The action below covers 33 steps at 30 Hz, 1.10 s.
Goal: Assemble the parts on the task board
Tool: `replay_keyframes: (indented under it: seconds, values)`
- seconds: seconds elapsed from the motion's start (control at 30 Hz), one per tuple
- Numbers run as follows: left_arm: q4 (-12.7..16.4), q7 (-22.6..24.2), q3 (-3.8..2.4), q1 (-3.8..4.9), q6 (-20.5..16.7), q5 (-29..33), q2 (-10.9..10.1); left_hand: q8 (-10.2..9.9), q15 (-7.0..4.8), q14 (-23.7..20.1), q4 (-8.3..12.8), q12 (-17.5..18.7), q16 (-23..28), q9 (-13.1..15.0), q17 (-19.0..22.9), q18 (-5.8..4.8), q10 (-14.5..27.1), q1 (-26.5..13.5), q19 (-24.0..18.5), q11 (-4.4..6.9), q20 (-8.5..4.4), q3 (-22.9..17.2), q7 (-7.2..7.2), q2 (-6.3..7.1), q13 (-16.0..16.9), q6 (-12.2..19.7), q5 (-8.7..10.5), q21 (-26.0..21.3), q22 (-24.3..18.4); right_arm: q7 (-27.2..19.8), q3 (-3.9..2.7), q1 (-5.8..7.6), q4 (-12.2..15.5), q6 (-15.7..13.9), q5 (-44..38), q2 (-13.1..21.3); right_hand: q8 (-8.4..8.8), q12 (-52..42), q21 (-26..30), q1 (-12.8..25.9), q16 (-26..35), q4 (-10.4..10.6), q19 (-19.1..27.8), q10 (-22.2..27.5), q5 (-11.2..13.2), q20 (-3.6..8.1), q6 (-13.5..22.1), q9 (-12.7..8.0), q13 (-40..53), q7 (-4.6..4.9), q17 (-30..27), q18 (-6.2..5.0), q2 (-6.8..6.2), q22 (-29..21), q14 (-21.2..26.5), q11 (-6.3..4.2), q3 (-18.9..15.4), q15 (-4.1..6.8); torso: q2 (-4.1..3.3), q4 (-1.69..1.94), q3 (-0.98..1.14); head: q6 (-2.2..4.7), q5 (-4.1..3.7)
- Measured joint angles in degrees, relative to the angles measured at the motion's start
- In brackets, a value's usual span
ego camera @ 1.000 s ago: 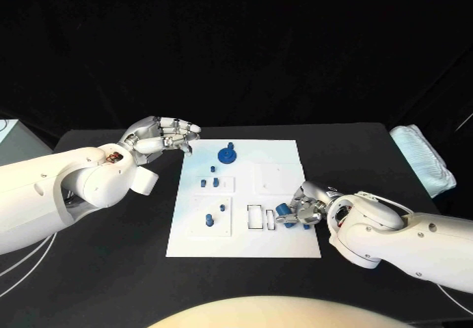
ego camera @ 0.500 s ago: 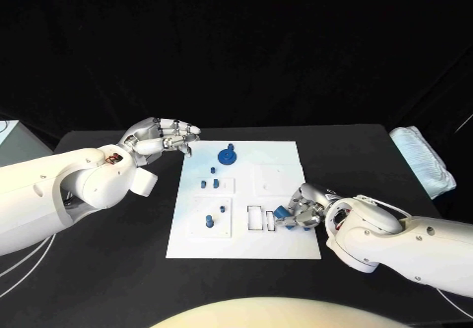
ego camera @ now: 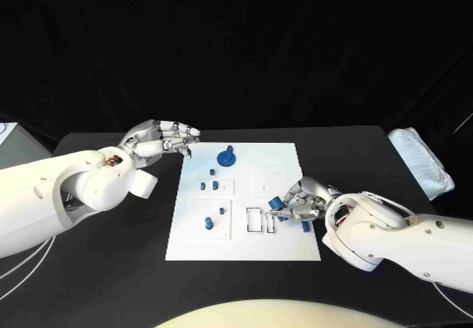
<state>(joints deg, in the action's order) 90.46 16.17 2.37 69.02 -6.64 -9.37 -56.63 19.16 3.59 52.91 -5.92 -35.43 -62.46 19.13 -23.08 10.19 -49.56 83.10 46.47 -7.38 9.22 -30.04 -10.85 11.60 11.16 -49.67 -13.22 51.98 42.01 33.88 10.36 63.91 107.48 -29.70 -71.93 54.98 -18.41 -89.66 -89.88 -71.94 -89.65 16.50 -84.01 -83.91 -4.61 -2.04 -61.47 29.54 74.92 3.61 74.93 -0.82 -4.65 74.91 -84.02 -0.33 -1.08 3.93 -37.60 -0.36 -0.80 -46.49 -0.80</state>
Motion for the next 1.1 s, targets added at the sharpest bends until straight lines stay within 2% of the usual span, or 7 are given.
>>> replay_keyframes:
  seconds: [0.23,0.5,0.7,1.03,1.1]
  values:
    - [-0.1,0.0,0.00,0.00,0.1,0.0,0.1,0.0,0.00,0.0,0.0,0.0,0.0,0.0,0.0,-0.01,0.0,0.0,0.0,0.00,0.00,0.0,0.00,0.00,0.0,0.0,0.00,0.0,0.0,-0.5,0.07,0.13,0.2,-0.3,3.0,-1.5,0.03,0.0,0.0,0.2,0.0,0.0,0.0,0.0,0.1,0.00,0.0,0.0,0.0,-0.01,0.0,0.00,0.22,0.0,0.0,0.00,0.0,0.00,-0.06,-0.01,0.04,0.03,0.19]
    - [-0.1,-0.1,0.00,0.00,0.2,0.0,0.3,0.0,0.00,0.0,0.0,0.0,0.0,0.0,0.0,-0.01,0.0,0.0,0.0,0.00,0.00,0.0,0.00,0.00,0.0,0.0,0.00,0.0,0.0,-0.4,0.18,-0.50,-0.9,0.8,5.6,-4.8,0.02,0.0,0.0,1.7,0.0,0.3,0.0,0.0,0.2,0.00,0.0,-0.2,0.0,-0.01,0.0,0.00,1.31,0.0,0.0,0.01,-0.3,0.00,-0.10,0.03,0.04,-0.08,0.21]
    - [-0.1,-0.1,0.00,0.00,0.2,0.0,0.2,0.0,0.00,0.0,0.0,0.0,0.0,0.0,0.0,-0.01,0.0,0.0,0.0,0.00,0.00,0.0,0.00,0.00,-0.1,0.0,0.00,0.0,0.0,0.1,0.23,-0.85,-1.9,2.2,6.6,-6.1,-0.68,0.0,0.0,4.0,0.0,0.3,0.0,0.0,0.2,-0.01,-0.2,-0.2,0.0,-0.20,0.0,0.00,1.02,0.0,0.0,0.01,-0.7,-0.01,-0.18,0.03,0.07,-0.20,0.42]
    - [-0.1,-0.3,0.00,0.00,0.3,0.0,0.2,0.0,0.00,0.0,0.0,0.0,0.0,0.0,0.0,0.00,0.0,0.0,0.0,0.00,0.00,0.0,0.00,0.00,-0.1,0.0,0.00,0.0,0.0,0.9,0.15,-0.87,-3.0,2.7,5.9,-7.2,-0.91,0.0,0.0,4.3,0.0,0.2,0.0,0.0,0.2,-0.01,-0.3,-0.1,0.0,-0.30,0.0,0.00,0.80,0.0,0.0,0.01,-1.0,-0.01,-0.20,-0.04,0.10,-0.36,0.54]
    - [-0.1,-0.3,0.00,0.00,0.3,0.0,0.1,0.0,0.00,0.0,-0.2,0.0,0.0,0.0,0.0,0.00,0.0,0.0,0.0,0.00,0.00,0.2,0.00,0.00,-0.1,0.0,0.00,0.0,0.0,1.0,0.13,-0.86,-3.3,2.6,5.4,-7.3,-0.91,0.0,0.0,4.6,0.0,0.2,0.0,0.0,0.2,-0.01,-0.3,-0.1,0.0,-0.30,0.0,0.00,1.08,0.0,0.0,0.01,-1.0,-0.01,-0.21,-0.04,0.10,-0.37,0.57]
